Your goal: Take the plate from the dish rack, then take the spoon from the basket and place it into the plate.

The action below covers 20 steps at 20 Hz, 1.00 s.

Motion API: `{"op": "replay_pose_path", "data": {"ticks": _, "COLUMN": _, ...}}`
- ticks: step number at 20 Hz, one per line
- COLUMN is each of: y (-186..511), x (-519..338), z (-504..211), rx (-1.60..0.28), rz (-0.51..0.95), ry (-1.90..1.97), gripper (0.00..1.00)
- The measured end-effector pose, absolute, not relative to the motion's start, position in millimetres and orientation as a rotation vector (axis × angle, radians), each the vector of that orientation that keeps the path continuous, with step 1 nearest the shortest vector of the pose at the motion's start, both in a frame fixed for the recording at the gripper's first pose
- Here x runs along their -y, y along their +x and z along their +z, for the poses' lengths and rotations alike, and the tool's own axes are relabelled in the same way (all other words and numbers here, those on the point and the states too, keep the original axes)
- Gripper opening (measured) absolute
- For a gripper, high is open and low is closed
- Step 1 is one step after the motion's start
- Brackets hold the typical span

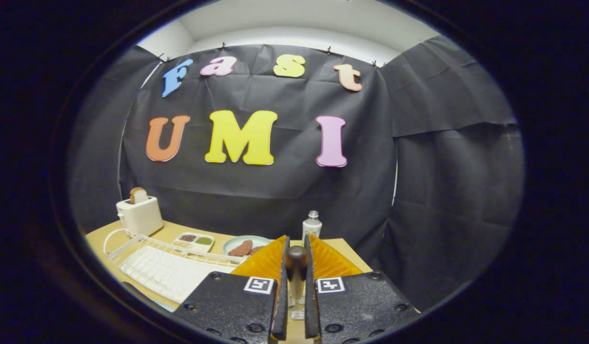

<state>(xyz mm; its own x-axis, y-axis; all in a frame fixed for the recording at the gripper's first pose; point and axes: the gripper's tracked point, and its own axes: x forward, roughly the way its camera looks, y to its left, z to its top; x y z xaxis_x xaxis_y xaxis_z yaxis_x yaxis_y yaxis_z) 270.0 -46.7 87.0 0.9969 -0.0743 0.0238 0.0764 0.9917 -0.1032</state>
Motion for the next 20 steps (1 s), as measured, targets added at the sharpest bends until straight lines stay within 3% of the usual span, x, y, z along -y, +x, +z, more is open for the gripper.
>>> {"op": "replay_pose_path", "data": {"ticks": 8, "y": 209, "x": -61, "z": 31, "rx": -0.059, "rz": 0.135, "ry": -0.101, "gripper": 0.19}}
{"op": "replay_pose_path", "data": {"ticks": 20, "y": 184, "x": -172, "z": -75, "rx": -0.154, "rz": 0.276, "ry": -0.149, "gripper": 0.19}}
